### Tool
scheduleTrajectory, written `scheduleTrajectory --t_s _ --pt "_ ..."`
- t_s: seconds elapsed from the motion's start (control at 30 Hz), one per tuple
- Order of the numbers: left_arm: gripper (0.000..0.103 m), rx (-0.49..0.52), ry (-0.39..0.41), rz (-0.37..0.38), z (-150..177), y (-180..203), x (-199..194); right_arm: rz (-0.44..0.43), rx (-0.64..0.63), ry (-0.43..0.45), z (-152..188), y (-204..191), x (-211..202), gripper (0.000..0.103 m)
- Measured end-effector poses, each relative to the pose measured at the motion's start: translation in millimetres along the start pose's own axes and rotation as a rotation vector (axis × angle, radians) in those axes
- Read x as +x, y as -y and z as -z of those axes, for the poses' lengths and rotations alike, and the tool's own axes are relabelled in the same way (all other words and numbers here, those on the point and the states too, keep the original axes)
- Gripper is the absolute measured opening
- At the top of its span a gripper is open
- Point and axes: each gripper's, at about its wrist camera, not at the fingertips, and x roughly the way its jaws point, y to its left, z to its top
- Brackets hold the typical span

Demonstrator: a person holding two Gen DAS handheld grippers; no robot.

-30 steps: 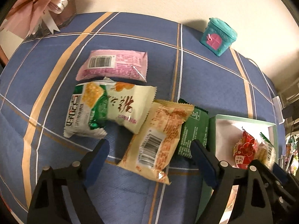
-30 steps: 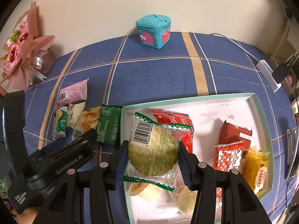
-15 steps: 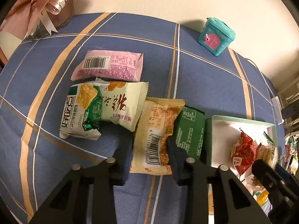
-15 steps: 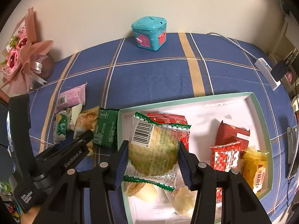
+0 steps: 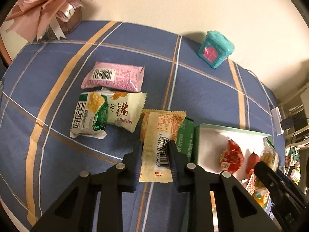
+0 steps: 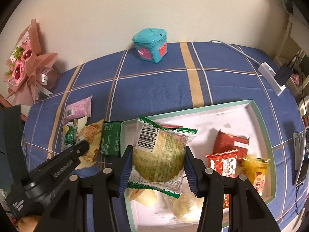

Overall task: Organize snacks
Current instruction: 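Carry the bread bag to the tray with the left gripper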

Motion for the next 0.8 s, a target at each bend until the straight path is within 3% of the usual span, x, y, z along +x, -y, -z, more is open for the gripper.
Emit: scheduleTrajectory --t_s 0.23,0.4,0.6,0.8 --pt "0.027 0.044 0.047 -0.005 0 23 -22 0.007 0.049 0.010 -2 31 -7 0.053" --pt "0.027 0.104 0.058 0.049 4 51 -31 0.033 0.117 0.023 -5 68 -13 0.053" --pt "0.027 0.158 0.021 0.097 14 81 -21 0.070 0.181 0.036 -7 110 -20 0.053" --pt "0.027 0.171 -0.024 0.088 21 88 0 0.071 0.188 0.041 -8 125 -16 0.053"
